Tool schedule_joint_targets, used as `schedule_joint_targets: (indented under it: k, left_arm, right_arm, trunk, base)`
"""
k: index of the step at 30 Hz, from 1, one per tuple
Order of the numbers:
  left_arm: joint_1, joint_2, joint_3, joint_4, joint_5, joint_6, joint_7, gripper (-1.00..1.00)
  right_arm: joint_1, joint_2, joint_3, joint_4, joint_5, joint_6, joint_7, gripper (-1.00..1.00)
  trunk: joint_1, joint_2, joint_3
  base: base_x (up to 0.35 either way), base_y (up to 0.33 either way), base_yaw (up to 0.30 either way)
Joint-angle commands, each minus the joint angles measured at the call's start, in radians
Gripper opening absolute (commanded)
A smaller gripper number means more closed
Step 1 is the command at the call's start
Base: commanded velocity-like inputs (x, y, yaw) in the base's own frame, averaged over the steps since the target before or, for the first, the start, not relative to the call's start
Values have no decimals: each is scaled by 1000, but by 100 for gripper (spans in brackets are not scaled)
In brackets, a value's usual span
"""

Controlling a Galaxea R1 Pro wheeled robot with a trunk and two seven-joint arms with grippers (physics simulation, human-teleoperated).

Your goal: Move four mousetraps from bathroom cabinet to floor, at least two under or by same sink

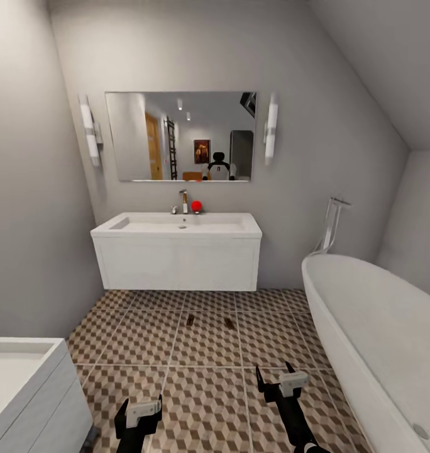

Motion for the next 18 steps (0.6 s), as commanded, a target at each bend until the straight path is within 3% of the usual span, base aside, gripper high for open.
schedule_joint_targets:
  k: [1, 18]
  left_arm:
    - [-2, 0, -9, 4, 10, -5, 1, 100]
    - [-2, 0, -9, 6, 10, -5, 1, 100]
  right_arm:
    - [-1, 0, 9, 1, -9, -3, -3, 100]
    - [0, 1, 9, 1, -9, -3, -3, 100]
  trunk:
    - [-4, 7, 2]
    - [-69, 126, 55]
  base:
    - [0, 0, 0]
    - [0, 0, 0]
